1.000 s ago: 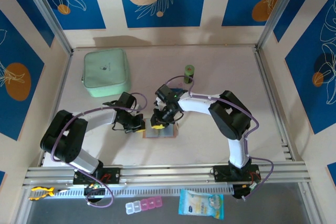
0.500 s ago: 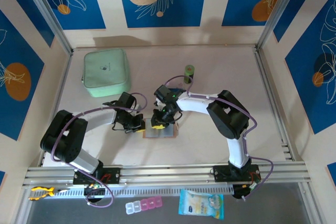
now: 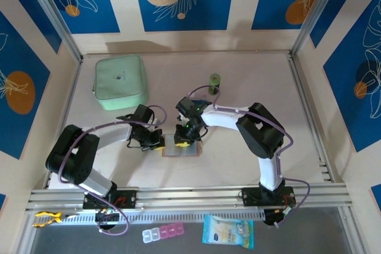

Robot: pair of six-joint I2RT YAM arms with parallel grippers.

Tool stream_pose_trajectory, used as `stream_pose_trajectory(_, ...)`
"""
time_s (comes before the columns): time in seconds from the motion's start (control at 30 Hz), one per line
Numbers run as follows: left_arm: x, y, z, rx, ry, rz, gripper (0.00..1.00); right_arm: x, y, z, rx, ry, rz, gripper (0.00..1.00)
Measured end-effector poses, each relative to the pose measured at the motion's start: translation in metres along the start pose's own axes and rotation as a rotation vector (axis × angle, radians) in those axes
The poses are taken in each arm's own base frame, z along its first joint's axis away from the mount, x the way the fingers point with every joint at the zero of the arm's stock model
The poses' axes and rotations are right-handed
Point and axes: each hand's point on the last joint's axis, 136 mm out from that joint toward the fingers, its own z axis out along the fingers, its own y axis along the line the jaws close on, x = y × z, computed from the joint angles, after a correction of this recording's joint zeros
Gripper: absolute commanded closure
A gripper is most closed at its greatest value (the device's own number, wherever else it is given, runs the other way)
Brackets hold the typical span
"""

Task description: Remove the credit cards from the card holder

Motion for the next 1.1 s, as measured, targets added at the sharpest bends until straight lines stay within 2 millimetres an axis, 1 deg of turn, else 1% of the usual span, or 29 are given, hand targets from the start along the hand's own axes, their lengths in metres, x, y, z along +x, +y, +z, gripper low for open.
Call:
stream_pose_trajectory(0.17,0.000,0.000,0.000,0.000,0.000,0.002,1.00,0.001,-0.002,0.000,0.005,0.000,0.002,0.77)
stream_pose_trajectory(0.33,0.000,0.000,0.000,0.000,0.001,0.008,1.00,0.002,0.000,-0.007,0.001,-0.011,-0.004,0.77)
stream_pose_trajectory(0.5,0.000,0.000,0.000,0.001,0.003,0.008,1.00,0.001,0.008,-0.013,-0.011,-0.022,-0.014,0.77)
stream_pose_trajectory(0.63,0.000,0.000,0.000,0.006,0.006,0.005,1.00,-0.004,0.020,-0.016,-0.030,-0.031,-0.033,0.78)
stream_pose_trajectory(0.7,0.000,0.000,0.000,0.007,0.006,0.003,1.00,-0.007,0.026,-0.014,-0.038,-0.033,-0.042,0.78)
stream_pose_trajectory(0.8,0.000,0.000,0.000,0.008,0.006,0.003,1.00,-0.010,0.030,-0.008,-0.044,-0.020,-0.043,0.78)
stream_pose_trajectory(0.97,0.000,0.000,0.000,0.008,0.006,0.003,1.00,-0.009,0.023,0.006,-0.033,0.012,-0.028,0.78)
stream_pose_trajectory(1.1,0.000,0.000,0.000,0.008,0.006,0.004,1.00,-0.009,0.022,0.006,-0.028,0.014,-0.025,0.78)
